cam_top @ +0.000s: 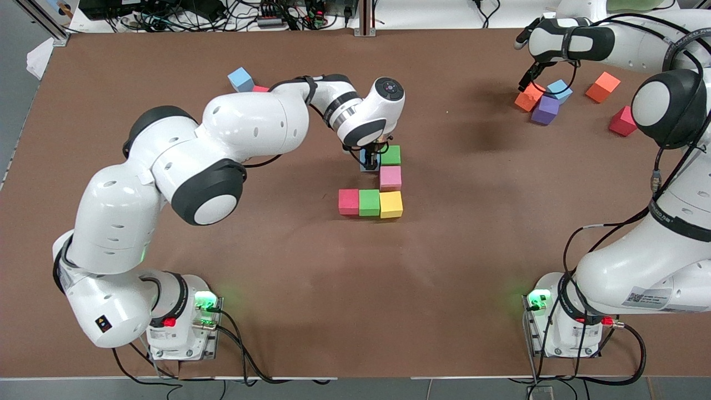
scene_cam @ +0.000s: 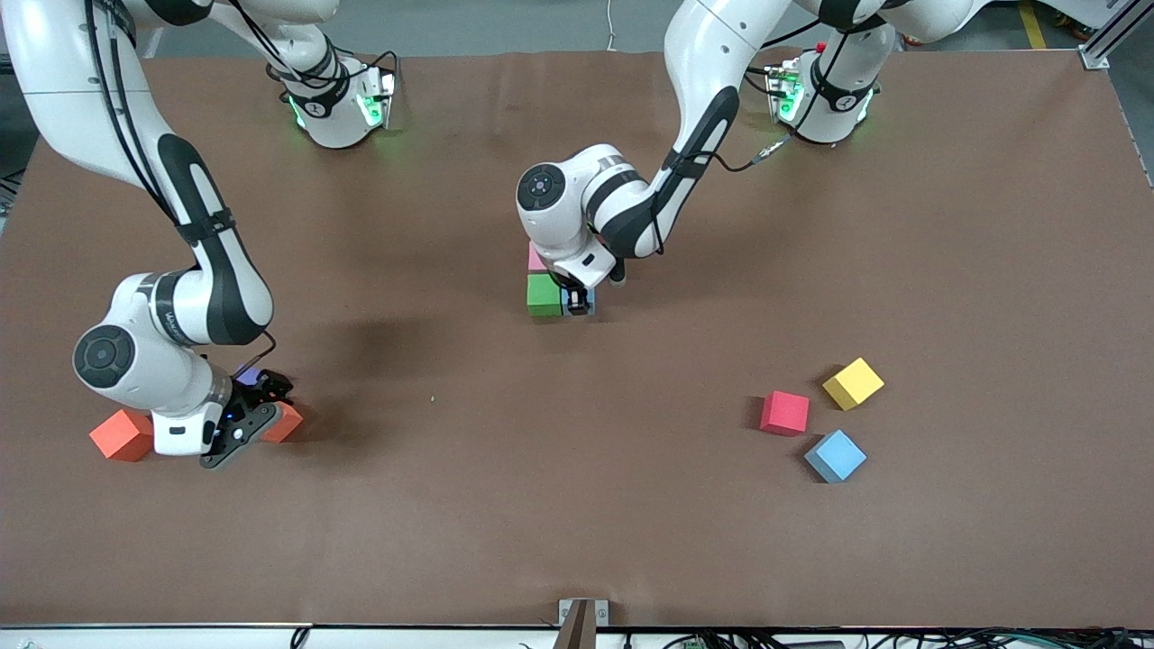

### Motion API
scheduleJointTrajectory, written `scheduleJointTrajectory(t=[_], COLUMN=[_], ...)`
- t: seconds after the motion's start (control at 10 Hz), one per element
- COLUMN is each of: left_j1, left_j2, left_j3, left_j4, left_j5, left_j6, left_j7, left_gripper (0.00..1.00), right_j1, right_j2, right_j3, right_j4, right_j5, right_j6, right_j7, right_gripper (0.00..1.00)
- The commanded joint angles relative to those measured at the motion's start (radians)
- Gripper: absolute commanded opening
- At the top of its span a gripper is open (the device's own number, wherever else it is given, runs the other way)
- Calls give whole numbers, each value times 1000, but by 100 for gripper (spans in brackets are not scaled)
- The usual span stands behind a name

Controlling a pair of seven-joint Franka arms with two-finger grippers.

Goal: Arrange 11 blocks into digit 3
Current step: 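Reach the right gripper to the orange cube and grasp it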

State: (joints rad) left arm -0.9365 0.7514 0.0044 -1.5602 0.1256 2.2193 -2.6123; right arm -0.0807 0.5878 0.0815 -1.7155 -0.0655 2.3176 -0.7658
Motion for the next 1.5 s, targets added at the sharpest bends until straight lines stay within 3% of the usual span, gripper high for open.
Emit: scheduleJointTrajectory(t=[0.0, 0.1, 0.5, 0.8, 1.4], left_j1=[-19, -21, -25, 17, 354], left_j2=[8, 9, -29, -157, -248], left_j3=[9, 8, 6, 6, 3], left_j4=[0, 0, -1, -24, -84], left_j5=[29, 28, 29, 31, 31], left_j6=[16, 16, -33, -142, -159], left_j7=[-22, -22, -18, 67, 496], left_gripper=[83, 100, 100, 100, 100], right_j1=[-22, -22, -24, -24, -21], right_j2=[4, 9, 38, 43, 79], right_j3=[17, 17, 14, 0, -20], right_j4=[10, 8, 11, 13, 5], right_j5=[-10, -11, -30, -34, -43], right_j6=[-35, -35, 15, 17, 77], right_j7=[-42, -46, -47, -47, -40], right_gripper=[100, 100, 100, 100, 100])
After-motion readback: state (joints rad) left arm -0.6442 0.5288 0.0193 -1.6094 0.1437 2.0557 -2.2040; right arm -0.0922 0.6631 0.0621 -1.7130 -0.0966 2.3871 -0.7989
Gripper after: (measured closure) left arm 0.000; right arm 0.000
